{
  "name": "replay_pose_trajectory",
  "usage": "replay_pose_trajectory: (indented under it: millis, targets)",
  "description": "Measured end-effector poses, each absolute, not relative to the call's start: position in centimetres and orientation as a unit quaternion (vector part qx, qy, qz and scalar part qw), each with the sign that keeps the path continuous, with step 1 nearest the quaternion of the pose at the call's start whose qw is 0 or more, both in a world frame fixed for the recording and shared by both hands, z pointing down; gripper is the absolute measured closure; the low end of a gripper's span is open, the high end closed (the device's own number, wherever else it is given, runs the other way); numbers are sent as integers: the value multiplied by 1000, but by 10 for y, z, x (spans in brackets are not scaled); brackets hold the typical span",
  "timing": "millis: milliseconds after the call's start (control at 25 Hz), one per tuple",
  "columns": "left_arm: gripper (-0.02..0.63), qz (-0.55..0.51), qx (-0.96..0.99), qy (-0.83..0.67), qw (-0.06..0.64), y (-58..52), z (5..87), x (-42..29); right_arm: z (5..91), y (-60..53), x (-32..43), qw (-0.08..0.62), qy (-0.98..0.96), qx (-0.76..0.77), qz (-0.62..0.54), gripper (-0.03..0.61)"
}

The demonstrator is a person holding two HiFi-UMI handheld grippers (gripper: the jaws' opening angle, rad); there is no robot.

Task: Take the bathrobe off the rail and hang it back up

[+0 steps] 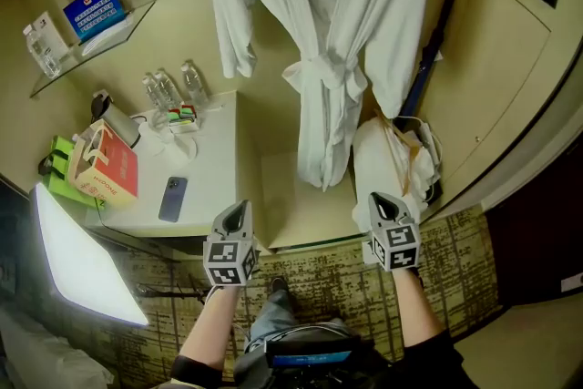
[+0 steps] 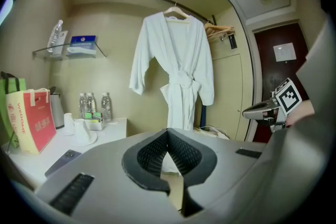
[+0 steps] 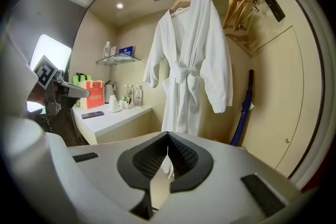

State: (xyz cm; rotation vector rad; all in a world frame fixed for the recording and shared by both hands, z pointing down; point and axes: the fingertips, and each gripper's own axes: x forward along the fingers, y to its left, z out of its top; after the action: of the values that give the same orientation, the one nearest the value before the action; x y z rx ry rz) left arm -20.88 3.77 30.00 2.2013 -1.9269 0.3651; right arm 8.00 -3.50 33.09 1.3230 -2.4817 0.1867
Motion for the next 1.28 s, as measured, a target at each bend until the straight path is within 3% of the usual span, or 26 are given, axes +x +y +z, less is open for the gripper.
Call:
replay_pose_trajectory:
  millis: [200, 280, 400, 560, 760, 880, 1280]
  targets:
    - [613, 120, 761, -634, 66, -14, 276, -219, 289, -70, 63, 138, -864, 484, 24, 552]
    - [563, 117, 772, -623, 41, -36, 256, -218, 267, -84, 54, 131, -863, 488, 2, 538]
    - [546, 112, 786, -608, -11, -70, 218, -216, 223, -107, 39, 119, -860, 494, -44, 511]
    - [449, 106, 801, -582, -88, -113, 160, -213, 146, -136, 19, 106, -848, 505, -122, 485]
    - [419, 86, 809, -554, -176, -158, 81, -205, 52, -161, -2, 97, -820, 521, -216, 456]
    - [380, 70, 811, -538, -217, -180, 32, -201, 5, -174, -13, 106, -797, 530, -270, 419]
    - [345, 23, 778, -520, -353, -238, -153, -196, -181, -214, -23, 91, -699, 590, -394, 295]
